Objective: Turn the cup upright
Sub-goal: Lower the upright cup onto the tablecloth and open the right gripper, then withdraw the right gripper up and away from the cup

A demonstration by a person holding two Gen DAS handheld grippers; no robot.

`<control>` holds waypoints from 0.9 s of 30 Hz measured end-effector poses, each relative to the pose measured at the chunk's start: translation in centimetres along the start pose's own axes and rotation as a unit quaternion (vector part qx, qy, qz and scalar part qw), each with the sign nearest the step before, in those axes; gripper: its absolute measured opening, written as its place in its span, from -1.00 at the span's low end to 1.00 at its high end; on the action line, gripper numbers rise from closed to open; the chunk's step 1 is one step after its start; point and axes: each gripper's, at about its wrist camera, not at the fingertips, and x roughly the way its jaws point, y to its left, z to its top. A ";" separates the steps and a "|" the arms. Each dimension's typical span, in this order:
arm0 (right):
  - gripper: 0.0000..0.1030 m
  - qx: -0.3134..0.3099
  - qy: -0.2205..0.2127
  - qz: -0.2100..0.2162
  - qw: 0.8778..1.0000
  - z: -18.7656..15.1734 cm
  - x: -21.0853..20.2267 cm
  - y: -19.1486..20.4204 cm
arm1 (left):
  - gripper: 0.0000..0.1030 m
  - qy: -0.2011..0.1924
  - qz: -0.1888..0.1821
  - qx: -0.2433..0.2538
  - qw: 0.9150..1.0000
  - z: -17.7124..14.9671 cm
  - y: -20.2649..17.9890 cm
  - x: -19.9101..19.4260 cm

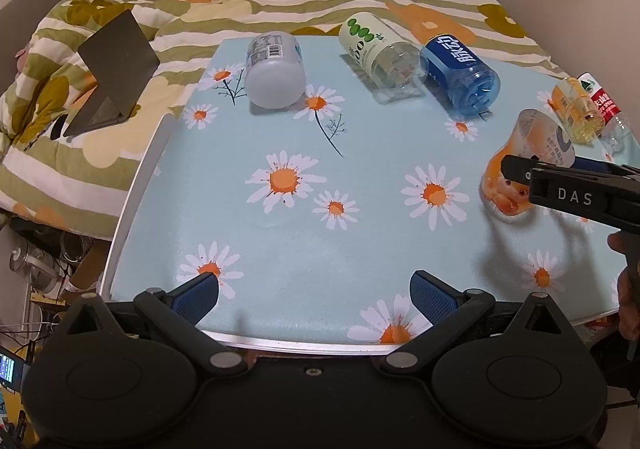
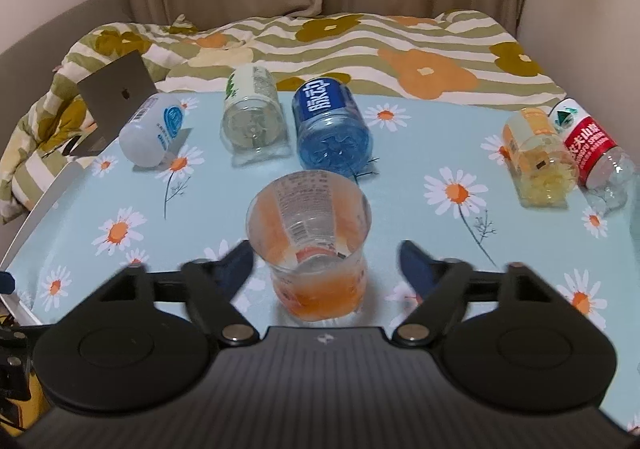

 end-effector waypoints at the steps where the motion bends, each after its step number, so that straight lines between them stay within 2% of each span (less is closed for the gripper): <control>1: 1.00 0.002 -0.003 -0.002 1.000 0.0 -0.1 -0.1 | 1.00 0.000 0.000 0.000 1.000 0.0 0.0 0.0; 7: 1.00 0.011 0.027 -0.003 1.000 0.7 -0.5 -0.7 | 1.00 -0.005 0.000 0.006 1.000 0.8 -0.7 -0.8; 14: 1.00 0.015 0.033 -0.006 0.999 2.1 -6.0 -2.1 | 1.00 -0.042 -0.006 0.024 0.999 2.6 -2.5 -3.7; 21: 1.00 0.013 0.046 -0.057 0.997 3.6 -10.8 -4.7 | 1.00 -0.084 -0.014 0.028 0.996 3.8 -4.3 -6.2; 27: 1.00 0.034 0.063 -0.084 0.994 3.4 -12.4 -7.2 | 1.00 -0.101 -0.017 0.024 0.994 3.7 -5.4 -7.2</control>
